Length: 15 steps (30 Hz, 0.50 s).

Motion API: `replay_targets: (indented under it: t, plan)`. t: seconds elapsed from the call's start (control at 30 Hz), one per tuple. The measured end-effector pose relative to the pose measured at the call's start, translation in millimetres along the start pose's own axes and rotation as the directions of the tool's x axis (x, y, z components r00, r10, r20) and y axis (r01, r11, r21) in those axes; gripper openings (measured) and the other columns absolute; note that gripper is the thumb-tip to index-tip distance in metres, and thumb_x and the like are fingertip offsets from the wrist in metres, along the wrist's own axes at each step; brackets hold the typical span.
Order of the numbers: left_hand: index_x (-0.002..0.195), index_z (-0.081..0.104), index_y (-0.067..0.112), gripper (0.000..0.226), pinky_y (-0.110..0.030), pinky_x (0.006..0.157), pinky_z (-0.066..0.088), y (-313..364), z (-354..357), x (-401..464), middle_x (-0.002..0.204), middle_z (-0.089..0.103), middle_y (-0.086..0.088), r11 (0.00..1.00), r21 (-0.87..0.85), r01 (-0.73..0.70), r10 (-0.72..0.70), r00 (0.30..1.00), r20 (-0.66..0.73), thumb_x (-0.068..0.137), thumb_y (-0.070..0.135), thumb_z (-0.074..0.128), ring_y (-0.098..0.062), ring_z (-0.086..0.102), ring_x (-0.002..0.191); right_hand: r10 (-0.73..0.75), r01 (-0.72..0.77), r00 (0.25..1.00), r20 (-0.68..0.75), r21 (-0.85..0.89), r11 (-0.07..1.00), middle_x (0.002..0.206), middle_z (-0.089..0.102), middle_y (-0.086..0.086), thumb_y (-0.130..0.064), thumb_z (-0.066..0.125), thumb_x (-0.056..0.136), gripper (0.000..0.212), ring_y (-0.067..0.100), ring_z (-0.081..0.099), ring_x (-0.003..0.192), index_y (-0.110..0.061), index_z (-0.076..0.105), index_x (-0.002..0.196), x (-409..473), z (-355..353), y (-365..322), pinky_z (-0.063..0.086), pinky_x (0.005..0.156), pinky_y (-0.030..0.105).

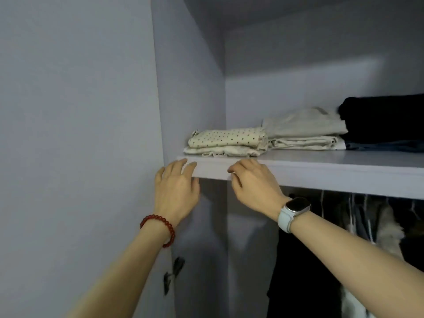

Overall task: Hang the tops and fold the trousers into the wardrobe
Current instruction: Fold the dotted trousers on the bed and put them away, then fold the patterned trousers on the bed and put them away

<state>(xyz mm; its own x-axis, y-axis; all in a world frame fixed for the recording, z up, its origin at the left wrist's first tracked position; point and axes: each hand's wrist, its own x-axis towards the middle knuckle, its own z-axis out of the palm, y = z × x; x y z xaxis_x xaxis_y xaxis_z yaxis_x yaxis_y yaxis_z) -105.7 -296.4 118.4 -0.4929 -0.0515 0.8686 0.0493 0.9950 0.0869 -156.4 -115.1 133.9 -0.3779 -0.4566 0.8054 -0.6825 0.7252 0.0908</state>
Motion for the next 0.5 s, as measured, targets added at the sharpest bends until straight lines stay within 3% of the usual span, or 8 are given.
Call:
replay_targets:
  t: [0.1,0.23,0.33,0.5]
  plan:
    - [0.108,0.067,0.006,0.032,-0.050,0.086,0.047,-4.5,-29.6,-103.6,0.110,0.066,-0.015,0.996,0.054,0.077,-0.080,0.996,0.040,0.077,0.015,0.061,-0.034,0.063,0.099,-0.091,0.088,0.993,0.070,0.039,0.995,0.082,0.066,0.005,-0.022,0.039,0.081,0.032,0.028,0.062,0.075,-0.011,0.069,0.085,-74.3,19.9,-45.5,0.048,0.063,0.035]
    - [0.105,0.068,0.010,0.034,-0.044,0.083,0.048,-14.0,-90.6,-237.0,0.104,0.069,-0.008,0.967,0.111,0.230,-0.251,0.939,0.235,0.080,0.023,0.049,-0.031,0.065,0.094,-0.238,0.192,0.947,0.214,0.216,0.957,0.081,0.066,0.006,-0.012,0.060,0.075,0.013,0.029,0.063,0.074,-0.008,0.069,0.084,-164.8,39.2,-124.8,0.049,0.064,0.036]
    - [0.107,0.067,0.012,0.028,-0.042,0.082,0.048,-30.2,-146.5,-331.2,0.104,0.068,-0.006,0.901,0.243,0.360,-0.420,0.862,0.283,0.083,0.019,0.054,-0.031,0.064,0.094,-0.416,0.308,0.862,0.289,0.355,0.883,0.070,0.064,0.003,-0.014,0.056,0.069,0.012,0.026,0.062,0.065,-0.012,0.067,0.072,-218.0,43.4,-200.6,0.049,0.060,0.034]
    - [0.092,0.068,0.012,0.024,-0.038,0.069,0.050,-55.7,-234.2,-449.8,0.087,0.068,-0.004,0.723,0.431,0.541,-0.670,0.700,0.245,0.071,0.013,0.058,-0.030,0.066,0.075,-0.726,0.564,0.650,0.226,0.497,0.660,0.064,0.059,-0.003,-0.020,0.049,0.070,0.014,0.019,0.056,0.059,-0.019,0.063,0.067,-282.1,42.9,-328.4,0.047,0.056,0.028]
